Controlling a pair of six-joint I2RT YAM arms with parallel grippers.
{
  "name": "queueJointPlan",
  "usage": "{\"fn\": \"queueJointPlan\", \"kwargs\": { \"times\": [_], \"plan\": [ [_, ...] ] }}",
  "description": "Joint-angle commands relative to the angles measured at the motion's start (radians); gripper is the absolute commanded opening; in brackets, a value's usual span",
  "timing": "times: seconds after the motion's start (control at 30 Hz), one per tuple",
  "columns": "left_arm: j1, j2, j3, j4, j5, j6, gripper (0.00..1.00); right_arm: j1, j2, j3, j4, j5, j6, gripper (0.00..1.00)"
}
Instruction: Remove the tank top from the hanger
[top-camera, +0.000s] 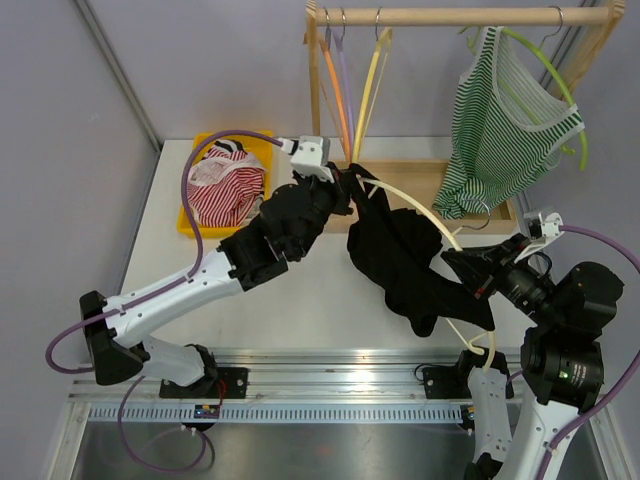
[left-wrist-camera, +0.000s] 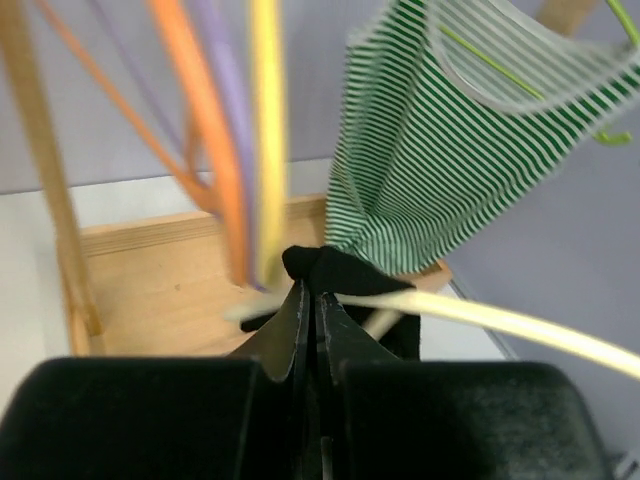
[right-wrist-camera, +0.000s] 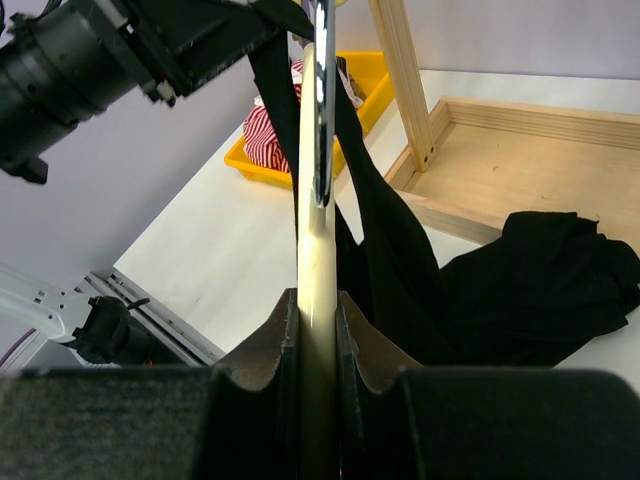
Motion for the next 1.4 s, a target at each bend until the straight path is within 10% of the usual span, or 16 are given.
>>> {"fn": "queueJointPlan", "kwargs": {
  "times": [0.0, 0.63, 1.37],
  "plan": [
    [0.072, -0.030, 0.015, 0.007, -0.087, -0.076, 0.00, 0.014, 0.007, 0.017, 0.021, 0.012, -0.010, 0.00],
    [0.118, 0.026, -0.140, -0.033, -0.012, -0.107, 0.00, 0.028, 0.029, 0.083, 0.009, 0.059, -0.022, 0.00],
    [-0.190, -0.368, -0.535, -0.136, 0.432, -0.068, 0.00, 0.028, 0.114, 0.051, 0.418, 0.203, 0.128, 0.00]
  ]
}}
